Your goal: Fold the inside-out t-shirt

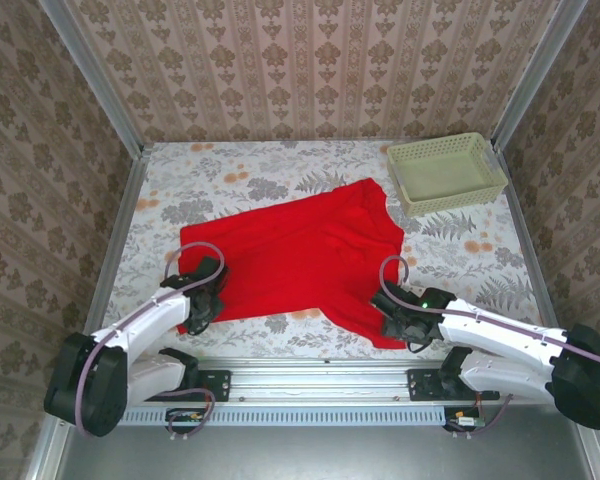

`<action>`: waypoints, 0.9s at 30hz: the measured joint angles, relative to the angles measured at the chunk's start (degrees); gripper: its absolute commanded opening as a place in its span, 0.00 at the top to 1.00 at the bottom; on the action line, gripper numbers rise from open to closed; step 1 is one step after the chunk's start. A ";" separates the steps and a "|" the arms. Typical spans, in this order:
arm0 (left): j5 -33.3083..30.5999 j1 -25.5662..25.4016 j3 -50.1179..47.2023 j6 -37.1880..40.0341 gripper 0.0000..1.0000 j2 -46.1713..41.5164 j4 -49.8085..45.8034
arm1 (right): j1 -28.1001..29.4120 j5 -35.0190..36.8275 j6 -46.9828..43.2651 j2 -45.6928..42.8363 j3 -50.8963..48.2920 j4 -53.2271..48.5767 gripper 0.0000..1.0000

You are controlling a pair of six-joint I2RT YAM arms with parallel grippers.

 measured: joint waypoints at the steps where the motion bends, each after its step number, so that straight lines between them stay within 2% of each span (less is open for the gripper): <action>1: -0.15 0.00 0.17 0.17 0.87 0.20 0.13 | 0.02 0.00 0.04 0.13 0.00 -0.02 0.45; 11: -1.95 0.09 1.90 2.78 1.00 -0.37 -0.31 | 3.17 0.24 2.54 2.58 0.00 -0.57 0.49; 18: -3.34 1.97 3.43 4.98 1.00 -0.72 -0.61 | 6.71 0.17 6.25 6.12 0.00 -0.83 0.51; 23: -3.19 3.39 3.45 6.91 1.00 -0.83 -0.13 | 8.00 -0.35 8.11 9.53 0.00 2.08 0.65; 27: -3.19 3.45 3.85 8.13 1.00 -0.85 -0.22 | 8.85 0.00 8.70 12.39 1.75 1.81 0.90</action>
